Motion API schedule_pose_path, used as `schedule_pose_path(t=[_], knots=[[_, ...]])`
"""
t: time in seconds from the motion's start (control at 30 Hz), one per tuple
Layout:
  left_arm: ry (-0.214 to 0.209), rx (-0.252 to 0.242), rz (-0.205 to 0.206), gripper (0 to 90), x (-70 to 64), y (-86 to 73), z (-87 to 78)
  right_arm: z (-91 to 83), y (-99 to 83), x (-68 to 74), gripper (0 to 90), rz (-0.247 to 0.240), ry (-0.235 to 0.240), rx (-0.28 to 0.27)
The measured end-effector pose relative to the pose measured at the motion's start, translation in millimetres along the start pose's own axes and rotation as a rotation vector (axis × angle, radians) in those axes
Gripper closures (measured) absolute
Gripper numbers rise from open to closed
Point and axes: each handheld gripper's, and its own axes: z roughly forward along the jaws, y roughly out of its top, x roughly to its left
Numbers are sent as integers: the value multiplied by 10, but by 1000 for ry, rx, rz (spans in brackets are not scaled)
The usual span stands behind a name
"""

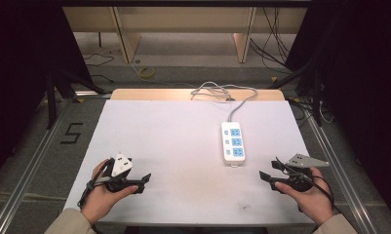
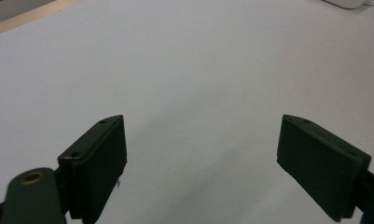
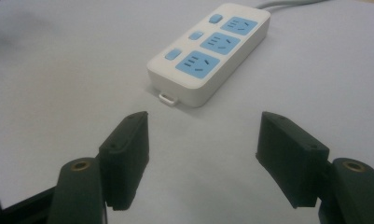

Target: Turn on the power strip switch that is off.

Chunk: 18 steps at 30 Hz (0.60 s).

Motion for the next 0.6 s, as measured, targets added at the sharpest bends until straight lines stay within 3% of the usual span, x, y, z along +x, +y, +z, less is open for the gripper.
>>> schedule_pose_path(t=[0.2, 0.43, 0.47, 0.5, 0.6], knots=[[0, 5, 4, 155, 1, -4, 2, 3, 24, 26, 422, -6, -1, -3], [6, 6, -1, 155, 9, -3, 12, 4, 103, 28, 772, -33, -41, -6], [8, 5, -1, 155, 12, -2, 10, 4, 103, 28, 772, -33, -41, -6], [9, 4, -3, 155, 12, -2, 10, 8, 124, 19, 863, -40, -60, -5], [9, 2, -1, 156, 13, -1, 12, 23, 167, 1, 900, -36, -83, -4]])
